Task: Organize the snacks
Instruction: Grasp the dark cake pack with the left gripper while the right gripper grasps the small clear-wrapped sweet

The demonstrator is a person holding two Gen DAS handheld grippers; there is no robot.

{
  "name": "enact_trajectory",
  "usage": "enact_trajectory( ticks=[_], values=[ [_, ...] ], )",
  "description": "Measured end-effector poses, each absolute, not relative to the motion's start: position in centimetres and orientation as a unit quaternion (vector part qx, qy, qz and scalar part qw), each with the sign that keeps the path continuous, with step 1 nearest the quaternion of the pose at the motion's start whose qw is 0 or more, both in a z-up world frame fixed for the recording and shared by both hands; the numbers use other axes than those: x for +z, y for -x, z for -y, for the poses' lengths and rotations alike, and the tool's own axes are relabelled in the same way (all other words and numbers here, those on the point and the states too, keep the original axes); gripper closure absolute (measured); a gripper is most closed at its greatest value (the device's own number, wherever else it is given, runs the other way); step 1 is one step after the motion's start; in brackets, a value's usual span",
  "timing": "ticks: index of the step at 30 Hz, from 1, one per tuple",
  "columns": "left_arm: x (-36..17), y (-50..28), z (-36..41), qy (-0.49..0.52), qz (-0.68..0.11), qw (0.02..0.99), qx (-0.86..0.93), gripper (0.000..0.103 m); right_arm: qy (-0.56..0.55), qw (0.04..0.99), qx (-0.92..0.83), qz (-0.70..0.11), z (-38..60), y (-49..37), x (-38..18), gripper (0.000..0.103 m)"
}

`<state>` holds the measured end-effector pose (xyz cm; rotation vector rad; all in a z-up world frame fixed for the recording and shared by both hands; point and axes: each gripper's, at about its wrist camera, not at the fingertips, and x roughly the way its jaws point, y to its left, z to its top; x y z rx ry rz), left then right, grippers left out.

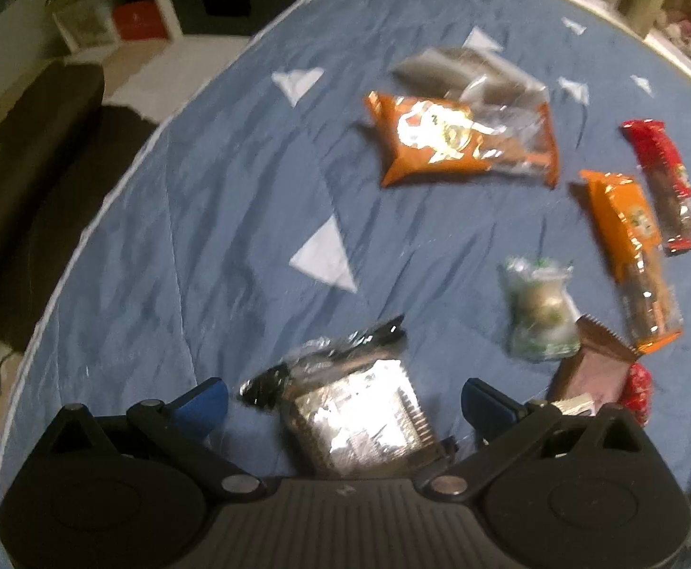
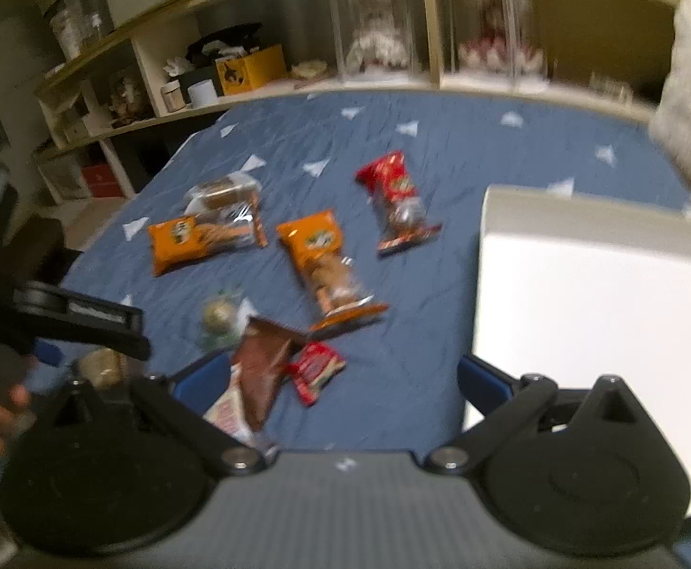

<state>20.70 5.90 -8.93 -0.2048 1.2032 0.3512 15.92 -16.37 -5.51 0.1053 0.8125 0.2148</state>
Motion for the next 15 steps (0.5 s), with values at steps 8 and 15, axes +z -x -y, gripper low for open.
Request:
enact_trajectory(
  ticks=[8, 15],
  values=[
    [-10.2, -19.9, -7.4, 0.140, -0.582, 0.776, 0.196, 0.000, -0.140, 0.861, 0.125, -0.473, 17.1, -16.3, -7.2, 0.003],
    [-10.3, -18.8, -7.4, 0.130, -0.571, 0.786, 0.197, 0.000, -0.190, 0.828, 0.117, -0.514, 17.2, -16.3, -8.8, 0.028]
  ],
)
